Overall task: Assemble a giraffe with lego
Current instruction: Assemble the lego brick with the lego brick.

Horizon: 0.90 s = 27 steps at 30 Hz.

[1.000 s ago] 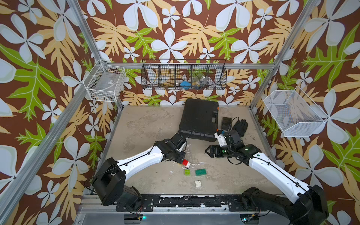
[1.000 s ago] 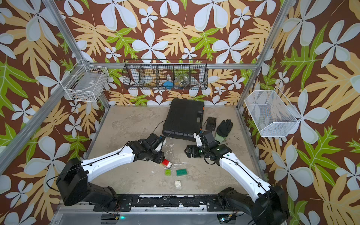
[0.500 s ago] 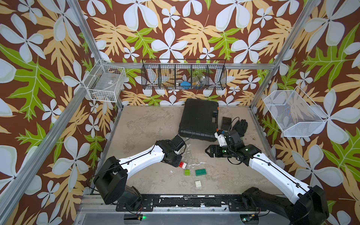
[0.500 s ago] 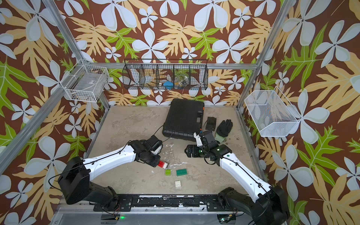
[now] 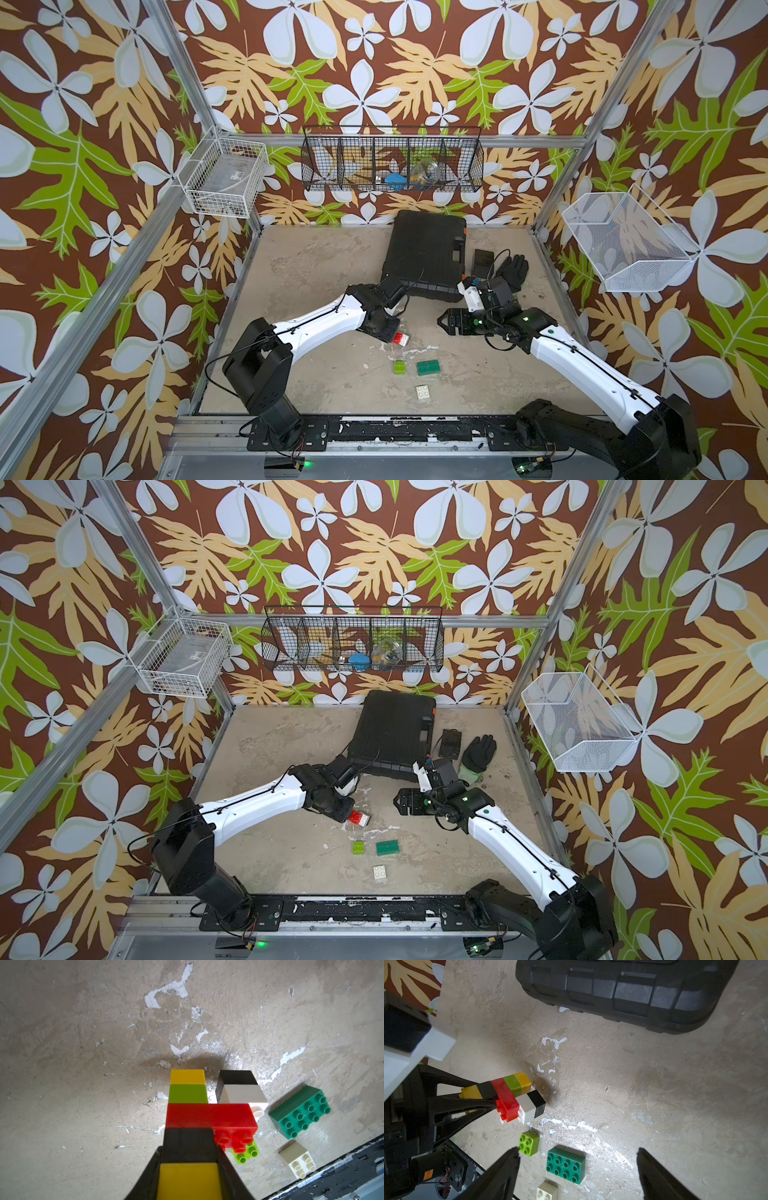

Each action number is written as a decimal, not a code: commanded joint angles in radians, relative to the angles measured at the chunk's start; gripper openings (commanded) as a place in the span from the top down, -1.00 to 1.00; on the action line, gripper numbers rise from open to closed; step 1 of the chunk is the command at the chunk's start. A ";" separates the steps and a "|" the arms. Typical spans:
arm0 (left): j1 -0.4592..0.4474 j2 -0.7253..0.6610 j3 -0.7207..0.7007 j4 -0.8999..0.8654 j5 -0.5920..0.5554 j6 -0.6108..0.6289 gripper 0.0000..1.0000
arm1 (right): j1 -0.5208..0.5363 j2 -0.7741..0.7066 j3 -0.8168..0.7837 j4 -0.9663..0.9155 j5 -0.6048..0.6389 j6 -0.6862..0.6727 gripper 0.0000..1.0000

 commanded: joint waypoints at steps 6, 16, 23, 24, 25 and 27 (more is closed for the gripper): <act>0.000 0.067 0.099 -0.115 -0.010 0.021 0.41 | -0.010 -0.012 -0.008 0.014 0.000 -0.018 -0.81; -0.012 0.018 0.091 -0.234 0.047 -0.088 0.44 | -0.007 -0.043 -0.056 0.081 0.010 -0.027 -0.81; -0.012 0.050 0.160 -0.385 -0.011 -0.117 0.45 | 0.004 -0.036 -0.079 0.185 -0.025 -0.014 -0.81; -0.012 0.054 0.157 -0.398 -0.016 -0.120 0.45 | 0.004 -0.036 -0.082 0.194 -0.033 -0.012 -0.81; -0.012 0.057 0.150 -0.408 -0.023 -0.123 0.46 | 0.005 -0.037 -0.085 0.203 -0.040 -0.008 -0.81; -0.012 0.065 0.126 -0.412 -0.038 -0.125 0.50 | 0.005 -0.048 -0.093 0.217 -0.051 -0.005 -0.81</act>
